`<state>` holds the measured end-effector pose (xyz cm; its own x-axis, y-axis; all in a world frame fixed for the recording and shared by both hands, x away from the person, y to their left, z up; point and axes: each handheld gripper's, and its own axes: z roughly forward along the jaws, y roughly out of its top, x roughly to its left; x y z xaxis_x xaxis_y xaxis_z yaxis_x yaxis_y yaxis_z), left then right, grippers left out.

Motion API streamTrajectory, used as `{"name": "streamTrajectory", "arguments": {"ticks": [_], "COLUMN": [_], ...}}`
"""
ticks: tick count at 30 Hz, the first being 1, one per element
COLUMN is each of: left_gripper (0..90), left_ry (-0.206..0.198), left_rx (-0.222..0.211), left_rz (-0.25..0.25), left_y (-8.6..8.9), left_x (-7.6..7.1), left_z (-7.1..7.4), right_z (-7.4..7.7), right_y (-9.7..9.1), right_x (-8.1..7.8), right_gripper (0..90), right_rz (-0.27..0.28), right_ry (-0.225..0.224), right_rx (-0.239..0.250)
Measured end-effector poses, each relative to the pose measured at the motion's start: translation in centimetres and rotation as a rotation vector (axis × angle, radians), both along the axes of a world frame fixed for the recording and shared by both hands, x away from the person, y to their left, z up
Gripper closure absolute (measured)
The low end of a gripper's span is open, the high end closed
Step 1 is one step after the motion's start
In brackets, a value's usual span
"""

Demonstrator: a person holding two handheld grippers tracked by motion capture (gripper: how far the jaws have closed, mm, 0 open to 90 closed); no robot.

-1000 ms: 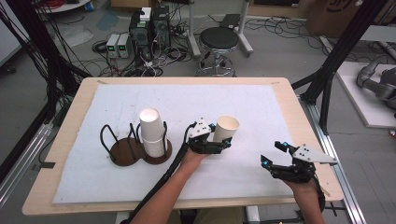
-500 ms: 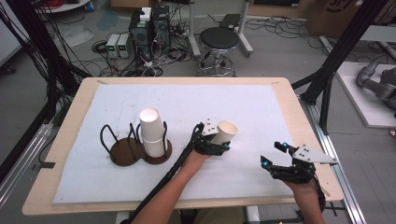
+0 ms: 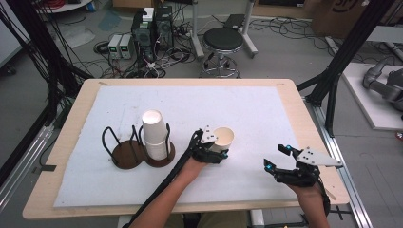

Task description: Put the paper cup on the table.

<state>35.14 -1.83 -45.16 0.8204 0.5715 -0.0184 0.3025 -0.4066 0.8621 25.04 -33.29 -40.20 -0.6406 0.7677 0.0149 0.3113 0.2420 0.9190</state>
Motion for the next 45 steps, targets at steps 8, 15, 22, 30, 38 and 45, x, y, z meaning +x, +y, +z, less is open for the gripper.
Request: {"name": "streamTrajectory", "arguments": {"ticks": [8, 15, 22, 30, 38, 45], "left_gripper": [17.3, 17.3, 17.6, 17.7, 18.0, 18.7], "left_ry": [-0.004, -0.041, -0.056, -0.105, -0.152, -0.171], "left_rx": [-0.07, -0.177, -0.311, -0.379, -0.36, -0.373], "left_rz": [0.013, -0.035, -0.118, -0.171, -0.154, -0.149], "left_y": [1.2, 3.5, 5.8, 8.0, 9.4, 10.2], "left_x": [-0.7, -2.4, -4.1, -6.1, -6.8, -7.0], "left_z": [0.1, 0.9, 2.3, 4.0, 4.3, 4.2], "right_z": [-0.1, -0.2, -0.1, 0.1, 0.0, -0.3], "right_y": [0.0, 0.1, 0.4, 0.9, 1.4, 1.3], "right_x": [0.1, 0.1, 0.0, -0.2, -0.4, -0.6], "right_gripper": [21.8, 21.8, 21.8, 21.8, 21.8, 21.8], "right_rz": [0.004, 0.011, 0.02, 0.021, 0.014, 0.008], "right_ry": [0.013, 0.016, 0.014, -0.001, -0.005, -0.011], "right_rx": [0.0, -0.005, -0.005, -0.002, -0.031, -0.035]}}
